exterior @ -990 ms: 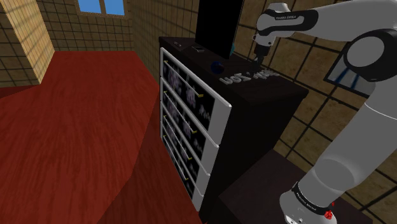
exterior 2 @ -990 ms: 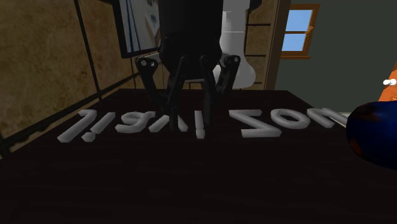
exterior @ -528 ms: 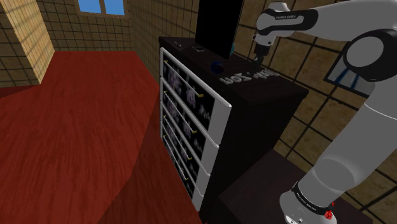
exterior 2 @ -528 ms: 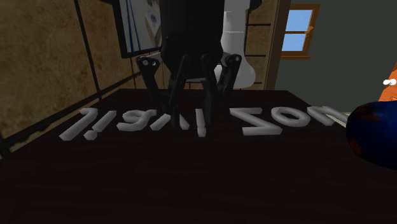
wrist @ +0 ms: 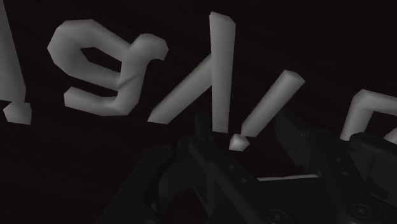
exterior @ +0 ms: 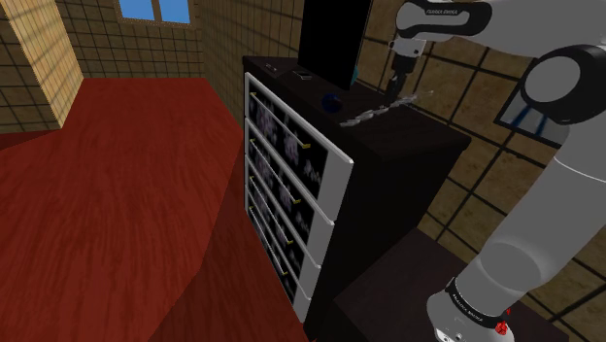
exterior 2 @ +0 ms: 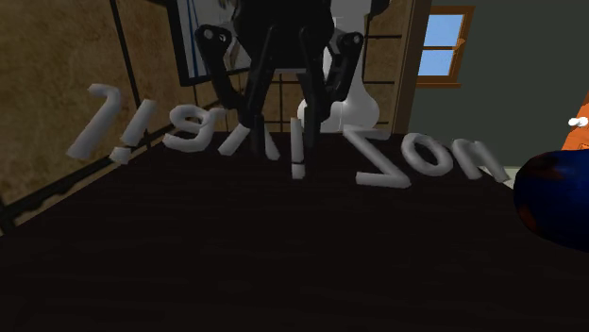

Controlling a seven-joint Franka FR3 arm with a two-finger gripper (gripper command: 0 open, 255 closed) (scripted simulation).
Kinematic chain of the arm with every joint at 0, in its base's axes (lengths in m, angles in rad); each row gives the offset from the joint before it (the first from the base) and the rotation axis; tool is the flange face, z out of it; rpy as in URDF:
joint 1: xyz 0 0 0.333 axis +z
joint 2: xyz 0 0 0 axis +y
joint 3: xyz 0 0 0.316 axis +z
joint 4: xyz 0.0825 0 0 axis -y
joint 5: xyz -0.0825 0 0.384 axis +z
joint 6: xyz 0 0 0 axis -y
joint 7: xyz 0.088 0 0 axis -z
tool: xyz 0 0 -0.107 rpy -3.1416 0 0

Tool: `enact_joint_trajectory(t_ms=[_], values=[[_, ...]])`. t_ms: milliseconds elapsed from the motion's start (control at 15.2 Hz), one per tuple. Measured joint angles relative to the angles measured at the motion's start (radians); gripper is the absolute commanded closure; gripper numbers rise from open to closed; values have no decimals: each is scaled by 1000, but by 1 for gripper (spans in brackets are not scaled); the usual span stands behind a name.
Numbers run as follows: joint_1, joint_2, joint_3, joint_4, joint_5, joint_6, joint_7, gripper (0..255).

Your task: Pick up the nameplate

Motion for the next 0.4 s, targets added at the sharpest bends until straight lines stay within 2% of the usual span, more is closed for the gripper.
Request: enact_joint_trajectory(t_ms=[396], values=[[-3,17,-2,97,5,-81,-3,255]])
